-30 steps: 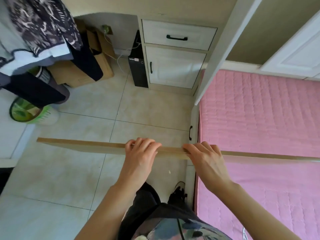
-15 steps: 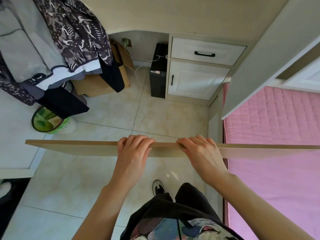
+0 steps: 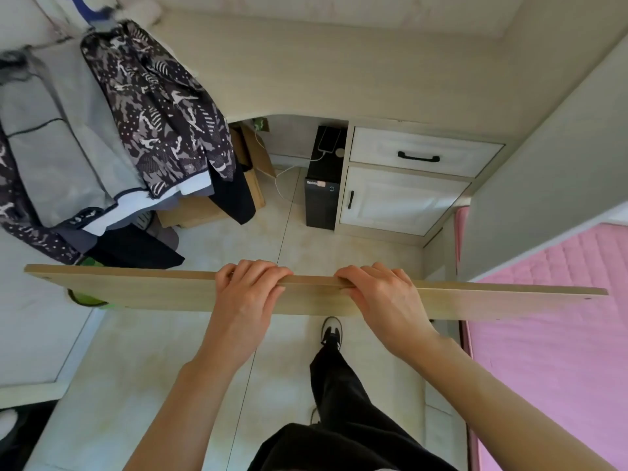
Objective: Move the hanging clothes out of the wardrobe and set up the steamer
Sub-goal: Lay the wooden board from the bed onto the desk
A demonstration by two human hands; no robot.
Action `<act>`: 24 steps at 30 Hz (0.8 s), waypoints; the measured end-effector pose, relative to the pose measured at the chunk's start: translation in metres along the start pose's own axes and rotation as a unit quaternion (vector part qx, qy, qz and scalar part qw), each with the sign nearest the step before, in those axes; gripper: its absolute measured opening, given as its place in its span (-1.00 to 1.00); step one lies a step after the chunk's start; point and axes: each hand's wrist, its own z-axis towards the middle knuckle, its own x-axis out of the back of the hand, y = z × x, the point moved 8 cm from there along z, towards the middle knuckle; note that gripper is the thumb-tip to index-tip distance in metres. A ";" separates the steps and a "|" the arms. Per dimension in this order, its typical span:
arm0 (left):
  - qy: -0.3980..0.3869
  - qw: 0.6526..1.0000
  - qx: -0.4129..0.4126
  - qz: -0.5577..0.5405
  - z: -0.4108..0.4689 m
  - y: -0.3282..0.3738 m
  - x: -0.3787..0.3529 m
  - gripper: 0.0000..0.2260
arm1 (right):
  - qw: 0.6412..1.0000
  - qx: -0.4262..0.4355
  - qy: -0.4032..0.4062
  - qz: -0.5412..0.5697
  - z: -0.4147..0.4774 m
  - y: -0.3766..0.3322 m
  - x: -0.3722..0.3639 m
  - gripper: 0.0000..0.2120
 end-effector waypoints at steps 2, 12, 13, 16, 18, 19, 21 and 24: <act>0.001 1.000 -0.002 0.007 0.027 -0.007 0.000 -0.78 | 1.000 -0.003 0.000 0.005 0.026 0.009 0.003 -0.87; 0.013 1.000 -0.009 0.003 0.172 -0.034 0.001 -0.77 | 1.000 -0.023 0.013 0.006 0.159 0.061 0.032 -0.82; 0.018 1.000 -0.013 0.001 0.185 -0.036 0.001 -0.77 | 1.000 -0.025 0.016 0.001 0.170 0.066 0.035 -0.81; 0.032 0.999 -0.030 -0.003 0.225 -0.039 0.003 -0.79 | 0.999 -0.030 0.035 -0.005 0.203 0.080 0.047 -0.83; 0.043 0.998 -0.044 -0.008 0.253 -0.041 0.005 -0.80 | 0.998 -0.035 0.048 -0.005 0.226 0.089 0.056 -0.83; 0.049 0.997 -0.051 -0.009 0.267 -0.042 0.006 -0.81 | 0.998 -0.038 0.052 -0.004 0.237 0.093 0.060 -0.83; 0.059 0.996 -0.062 -0.009 0.295 -0.044 0.009 -0.81 | 0.997 -0.046 0.060 0.001 0.258 0.102 0.069 -0.82; 0.069 0.995 -0.077 -0.004 0.336 -0.048 0.013 -0.81 | 0.996 -0.049 0.074 0.005 0.292 0.116 0.083 -0.84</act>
